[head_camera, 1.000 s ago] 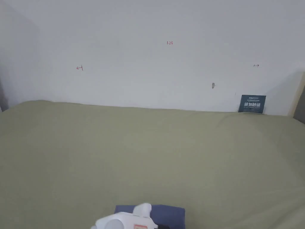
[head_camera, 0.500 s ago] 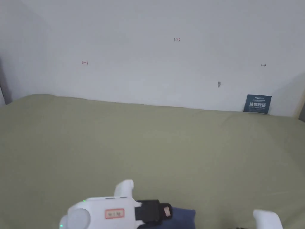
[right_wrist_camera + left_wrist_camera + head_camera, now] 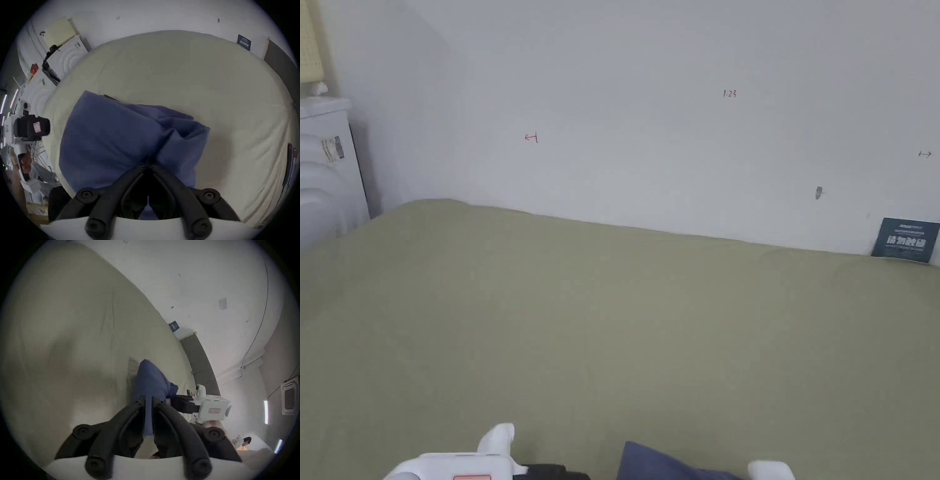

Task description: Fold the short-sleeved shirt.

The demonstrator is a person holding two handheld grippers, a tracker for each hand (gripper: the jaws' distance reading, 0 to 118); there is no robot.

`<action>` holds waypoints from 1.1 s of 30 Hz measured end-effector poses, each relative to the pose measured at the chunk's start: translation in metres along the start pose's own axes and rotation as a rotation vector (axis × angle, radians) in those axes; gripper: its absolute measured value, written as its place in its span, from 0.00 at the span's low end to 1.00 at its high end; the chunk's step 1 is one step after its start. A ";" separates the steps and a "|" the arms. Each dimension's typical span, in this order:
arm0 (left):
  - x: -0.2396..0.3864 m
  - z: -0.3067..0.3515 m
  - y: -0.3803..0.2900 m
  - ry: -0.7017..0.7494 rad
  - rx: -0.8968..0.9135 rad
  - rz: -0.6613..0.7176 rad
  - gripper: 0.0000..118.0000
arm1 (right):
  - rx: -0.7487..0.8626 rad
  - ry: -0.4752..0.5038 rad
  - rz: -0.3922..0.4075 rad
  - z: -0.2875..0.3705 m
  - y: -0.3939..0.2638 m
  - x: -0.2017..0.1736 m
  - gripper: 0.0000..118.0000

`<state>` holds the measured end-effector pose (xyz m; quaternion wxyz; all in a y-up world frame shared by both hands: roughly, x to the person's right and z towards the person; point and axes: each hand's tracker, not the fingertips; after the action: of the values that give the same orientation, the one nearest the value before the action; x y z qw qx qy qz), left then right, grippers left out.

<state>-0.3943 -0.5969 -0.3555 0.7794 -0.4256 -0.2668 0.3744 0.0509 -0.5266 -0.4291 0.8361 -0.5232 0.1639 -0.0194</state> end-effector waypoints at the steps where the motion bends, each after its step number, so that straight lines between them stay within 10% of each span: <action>1: -0.003 -0.003 0.001 0.006 -0.011 -0.003 0.25 | 0.039 0.018 -0.008 0.004 -0.002 0.002 0.00; 4: -0.009 -0.017 0.004 0.004 -0.067 -0.025 0.86 | 0.020 0.023 -0.019 0.004 0.001 0.004 0.00; 7: -0.012 -0.045 0.002 -0.093 -0.114 0.014 0.91 | 0.013 0.024 -0.009 0.006 0.003 0.003 0.00; 14: -0.009 -0.102 -0.019 -0.200 -0.060 0.082 0.88 | 0.037 0.079 -0.057 0.007 -0.003 0.015 0.00; 16: -0.002 -0.112 -0.024 -0.197 -0.079 0.087 0.67 | 0.048 0.097 -0.072 0.007 -0.006 0.019 0.00; 17: 0.002 -0.106 -0.025 -0.105 -0.097 0.077 0.37 | 0.054 0.105 -0.082 0.008 -0.006 0.020 0.00; 18: -0.001 -0.103 -0.021 -0.029 -0.095 0.047 0.27 | 0.059 0.106 -0.094 0.009 -0.007 0.021 0.00; 33: -0.028 0.000 0.054 0.052 -0.081 -0.058 0.25 | 0.455 -0.085 0.013 0.054 0.001 -0.085 0.00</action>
<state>-0.4297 -0.6005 -0.4053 0.7788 -0.4586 -0.2737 0.3291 -0.0137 -0.4620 -0.3873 0.9388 -0.3205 0.1233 -0.0281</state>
